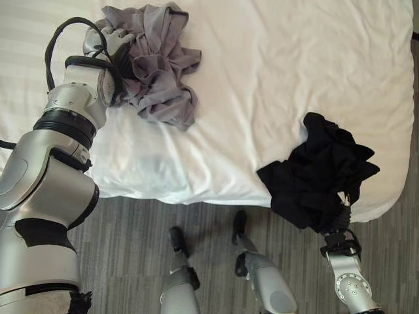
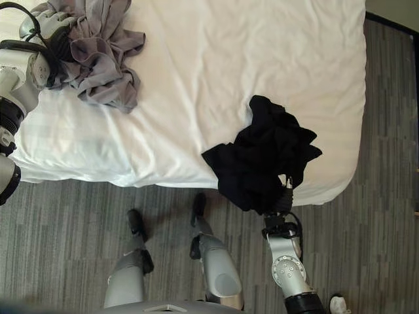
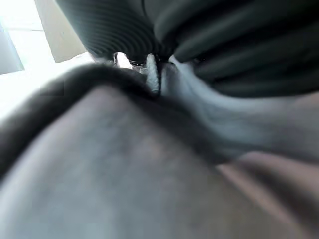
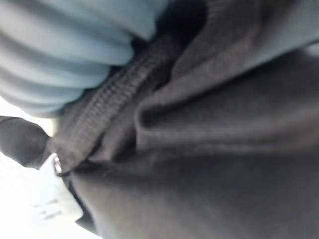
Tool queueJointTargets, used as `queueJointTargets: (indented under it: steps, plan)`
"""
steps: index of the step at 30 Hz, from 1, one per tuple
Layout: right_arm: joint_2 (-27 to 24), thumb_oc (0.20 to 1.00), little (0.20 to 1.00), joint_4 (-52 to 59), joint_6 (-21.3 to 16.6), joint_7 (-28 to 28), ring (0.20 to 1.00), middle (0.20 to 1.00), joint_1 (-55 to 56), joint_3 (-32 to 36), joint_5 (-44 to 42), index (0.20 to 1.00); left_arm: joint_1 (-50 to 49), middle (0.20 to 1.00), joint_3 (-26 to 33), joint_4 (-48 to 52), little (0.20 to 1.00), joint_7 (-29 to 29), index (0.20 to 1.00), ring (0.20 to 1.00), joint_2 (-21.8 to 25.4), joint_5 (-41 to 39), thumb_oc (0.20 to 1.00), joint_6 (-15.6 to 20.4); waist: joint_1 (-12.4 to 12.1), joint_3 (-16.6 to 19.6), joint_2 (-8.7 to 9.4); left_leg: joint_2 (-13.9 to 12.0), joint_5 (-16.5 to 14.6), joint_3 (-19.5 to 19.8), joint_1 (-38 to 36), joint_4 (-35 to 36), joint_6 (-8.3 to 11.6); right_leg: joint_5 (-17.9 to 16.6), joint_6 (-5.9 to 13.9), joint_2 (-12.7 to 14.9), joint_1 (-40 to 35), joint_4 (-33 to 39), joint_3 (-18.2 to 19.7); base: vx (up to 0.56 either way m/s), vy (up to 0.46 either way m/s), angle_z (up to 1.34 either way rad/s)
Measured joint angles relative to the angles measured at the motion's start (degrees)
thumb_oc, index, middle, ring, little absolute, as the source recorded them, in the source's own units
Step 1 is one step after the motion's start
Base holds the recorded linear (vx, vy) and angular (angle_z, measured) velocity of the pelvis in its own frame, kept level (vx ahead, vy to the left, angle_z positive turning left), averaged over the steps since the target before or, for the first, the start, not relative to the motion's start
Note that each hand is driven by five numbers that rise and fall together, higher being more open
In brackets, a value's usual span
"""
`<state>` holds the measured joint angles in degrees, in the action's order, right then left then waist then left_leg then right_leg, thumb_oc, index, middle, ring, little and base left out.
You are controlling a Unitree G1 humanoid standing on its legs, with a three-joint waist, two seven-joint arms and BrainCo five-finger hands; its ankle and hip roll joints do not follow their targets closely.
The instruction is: Pick up bed clothes into laundry basket.
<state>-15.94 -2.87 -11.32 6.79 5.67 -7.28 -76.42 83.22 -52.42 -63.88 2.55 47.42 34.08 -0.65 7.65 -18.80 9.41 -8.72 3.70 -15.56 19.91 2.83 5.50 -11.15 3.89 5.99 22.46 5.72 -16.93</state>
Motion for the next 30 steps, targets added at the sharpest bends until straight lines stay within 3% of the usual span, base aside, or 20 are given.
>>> queueJointTargets:
  steps: [1, 6, 8, 11, 12, 15, 17, 19, 20, 22, 23, 26, 30]
  plan:
    - [-0.1, 0.2, 0.2, 0.0, 0.1, 0.0, 0.2, 0.2, -0.1, 0.0, 0.0, 0.2, -1.2, 0.2, 1.5, 0.6, 0.2, 0.1, 0.2, 0.2, -0.1, 0.6, 0.2, 0.0, -0.2, 0.0, -0.16, 0.0, 0.0, 0.0, 0.0, -0.1, 0.0, 0.0, 0.0, 0.0, 0.0, 0.0, 0.0, 0.0, 0.0, 0.0]
    - [-1.8, 0.2, 0.2, 0.0, -0.2, 0.0, 0.2, 0.2, -1.5, -0.2, 0.0, 0.2, -6.2, 0.2, 9.0, 7.9, 0.2, 1.3, 0.2, 0.2, 0.3, 0.3, 0.2, -0.7, -0.7, -0.5, -1.05, 0.0, 0.1, 0.4, 0.0, 0.0, 0.03, 0.0, 0.0, 0.0, -0.3, 0.0, -0.3, 0.0, -0.021, 0.04]
    - [-2.3, 0.2, 0.2, -0.1, -0.2, 0.0, 0.2, 0.2, -1.4, 0.7, 0.0, 0.2, -8.7, 0.2, 10.0, 17.7, 0.2, -0.8, 0.2, 0.2, 2.0, -3.5, 0.2, -1.2, -1.9, -0.7, -1.37, -0.3, 0.4, 0.8, -0.3, -0.1, 0.05, 0.0, -0.01, -0.2, -0.9, 0.0, -1.1, 0.0, -0.031, 0.11]
    - [-2.2, 0.2, 0.2, -0.1, -0.3, 0.0, 0.2, 0.2, -1.7, 0.9, 0.0, 0.2, -11.2, 0.2, 11.6, 20.4, 0.2, -2.1, 0.2, 0.2, 2.2, -11.3, 0.2, -0.2, -2.5, -0.8, -1.52, -0.5, 0.5, 1.6, -1.0, 0.0, 0.06, 0.0, -0.01, -0.3, -1.9, 0.0, -1.6, 0.0, -0.031, 0.09]
    - [-2.0, 0.2, 0.2, -0.1, -0.3, 0.0, 0.2, 0.2, -1.6, 1.2, 0.0, 0.2, -14.7, 0.2, 17.2, 23.6, 0.2, -3.0, 0.2, 0.2, 1.6, -22.2, 0.2, 0.3, -3.1, -0.8, -1.53, -0.5, 0.5, 1.8, -1.5, 0.0, 0.07, 0.0, -0.01, -0.3, -2.4, 0.0, -1.7, 0.01, -0.029, 0.08]
    - [-1.7, 0.2, 0.2, 0.0, -0.2, -0.1, 0.2, 0.2, -1.8, 1.2, 0.2, 0.2, -21.5, 0.2, 23.3, 29.4, 0.2, -3.8, 0.2, 0.2, 0.1, -36.1, 0.2, 0.5, -3.5, -0.8, -1.56, -0.5, 0.5, 2.2, -2.0, 0.0, 0.06, 0.0, -0.02, -0.2, -3.4, 0.0, -2.1, 0.0, -0.001, 0.1]
    - [-1.1, 0.2, 0.2, 0.1, -0.1, -0.2, 0.2, 0.2, -2.1, 1.7, 0.2, 0.2, -26.0, 0.2, 25.1, 33.3, 0.2, -3.6, 0.2, 0.2, -1.6, -50.3, 0.2, 0.8, -4.3, -0.8, -1.55, -0.4, 0.5, 2.3, -2.5, 0.0, 0.06, 0.0, -0.02, -0.2, -3.9, 0.0, -2.2, 0.02, 0.019, 0.05]
    - [-0.6, 0.2, 0.2, 0.5, -0.2, -0.4, 0.2, 0.2, -2.7, 1.9, 0.2, 0.2, -32.8, 0.2, 26.4, 38.7, 0.2, -4.0, 0.2, 0.2, -4.7, -67.8, 0.2, 2.7, -4.9, -0.8, -1.54, -0.3, 0.5, 2.4, -3.0, 0.1, 0.05, 0.0, -0.01, -0.1, -4.5, 0.0, -2.2, 0.04, 0.032, 0.01]
    - [-0.2, 0.2, 0.2, 1.4, 0.0, -1.0, 0.2, 0.2, -3.4, 1.8, 0.2, 0.2, -39.3, 0.2, 30.4, 42.8, 0.2, -4.1, 0.2, 0.2, -7.3, -75.0, 0.2, 2.7, -5.1, -0.8, -1.69, -0.3, 0.4, 2.4, -3.6, 0.2, 0.09, 0.0, -0.01, -0.1, -5.0, 0.0, -2.2, 0.07, 0.034, -0.09]
    - [0.9, 0.2, 0.2, 3.6, -0.3, -1.7, 0.2, 0.2, -3.5, 2.0, 0.3, 0.2, -53.9, 0.2, 39.5, 49.4, 0.2, -4.3, 0.2, 0.2, -17.0, -89.4, 0.2, 4.6, -4.7, -0.7, -1.83, -0.2, 0.4, 2.1, -6.2, 1.2, 0.12, 0.1, 0.07, -0.1, -6.9, 0.0, -2.0, 0.09, 0.028, -0.09]
    - [2.5, 0.2, 0.2, 5.1, -0.9, -2.5, 0.2, 0.2, -3.1, 2.8, 0.3, 0.2, -62.8, 0.2, 44.8, 52.1, 0.2, -4.3, 0.2, 0.2, -26.1, -96.2, 0.2, 4.6, -4.7, -0.7, -1.79, -0.2, 0.4, 2.1, -7.8, 1.6, 0.16, 0.3, 0.3, -0.2, -8.2, 0.0, -1.9, 0.07, 0.004, 0.06]
    - [4.6, 0.2, 0.2, 5.4, -1.4, -2.6, 0.2, 0.2, -3.2, 4.0, 0.3, 0.2, -68.7, 0.2, 45.6, 52.4, 0.2, -4.2, 0.2, 0.2, -34.3, -103.8, 0.2, 4.7, -6.4, -0.3, -1.47, 0.3, 0.5, 2.4, -9.4, 2.1, 0.07, 1.8, 0.5, 0.2, -10.2, 0.0, -2.0, 0.01, -0.006, 0.15]
    - [8.2, 0.2, 0.2, 5.7, -1.5, -2.9, 0.2, 0.2, -4.3, 4.8, 0.3, 0.2, -74.5, 0.2, 49.0, 54.9, 0.2, -4.1, 0.2, 0.2, -38.9, -108.2, 0.2, 6.2, -6.7, 0.9, -2.12, 0.3, 0.4, 3.4, -11.3, 2.1, 0.17, 2.8, 0.15, 0.4, -12.6, 0.0, -2.5, 0.08, -0.015, 0.1]
